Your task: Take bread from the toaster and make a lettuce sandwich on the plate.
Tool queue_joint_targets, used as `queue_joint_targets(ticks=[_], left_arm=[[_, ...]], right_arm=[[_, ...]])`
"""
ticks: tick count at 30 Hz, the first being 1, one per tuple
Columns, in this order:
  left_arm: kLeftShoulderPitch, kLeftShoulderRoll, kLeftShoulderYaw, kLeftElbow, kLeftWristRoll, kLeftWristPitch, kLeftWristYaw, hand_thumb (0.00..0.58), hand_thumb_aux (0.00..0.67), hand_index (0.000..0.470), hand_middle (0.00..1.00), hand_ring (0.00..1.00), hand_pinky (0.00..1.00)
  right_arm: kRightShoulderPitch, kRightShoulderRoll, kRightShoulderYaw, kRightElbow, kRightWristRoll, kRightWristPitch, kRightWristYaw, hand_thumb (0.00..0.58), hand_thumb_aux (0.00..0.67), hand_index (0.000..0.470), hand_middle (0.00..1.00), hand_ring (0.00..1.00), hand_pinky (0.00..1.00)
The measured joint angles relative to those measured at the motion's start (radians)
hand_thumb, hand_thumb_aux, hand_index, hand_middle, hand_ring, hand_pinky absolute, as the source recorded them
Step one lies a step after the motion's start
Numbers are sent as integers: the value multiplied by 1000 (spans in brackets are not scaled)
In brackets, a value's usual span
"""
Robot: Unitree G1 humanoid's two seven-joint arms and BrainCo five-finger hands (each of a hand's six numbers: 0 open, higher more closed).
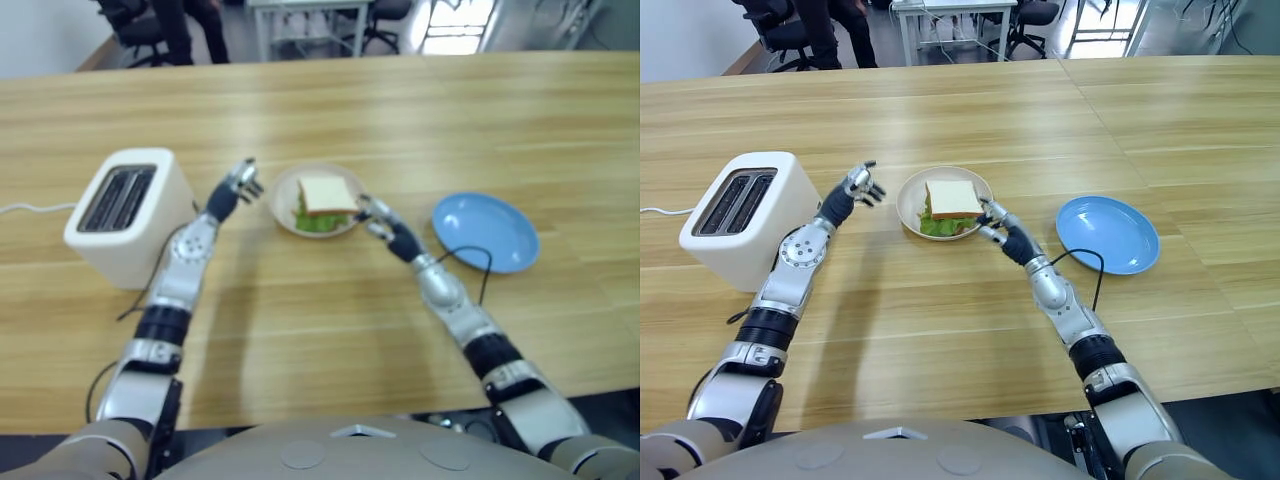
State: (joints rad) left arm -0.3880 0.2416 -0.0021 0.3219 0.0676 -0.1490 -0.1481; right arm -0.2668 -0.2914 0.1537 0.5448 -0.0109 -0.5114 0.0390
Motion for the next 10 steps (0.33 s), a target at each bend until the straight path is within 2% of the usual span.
queue_joint_targets(ticks=[3,10], left_arm=[[1,-46,36,-2,-64,-54,7,0,0,0,0,0,0],[-11,-145,101,144,-153,-161,20,0,0,0,0,0,0]], right_arm=[[-1,33,-121,-46,189,84,89,0,0,0,0,0,0],[-20,93,-196,-11,234,77,145,0,0,0,0,0,0]])
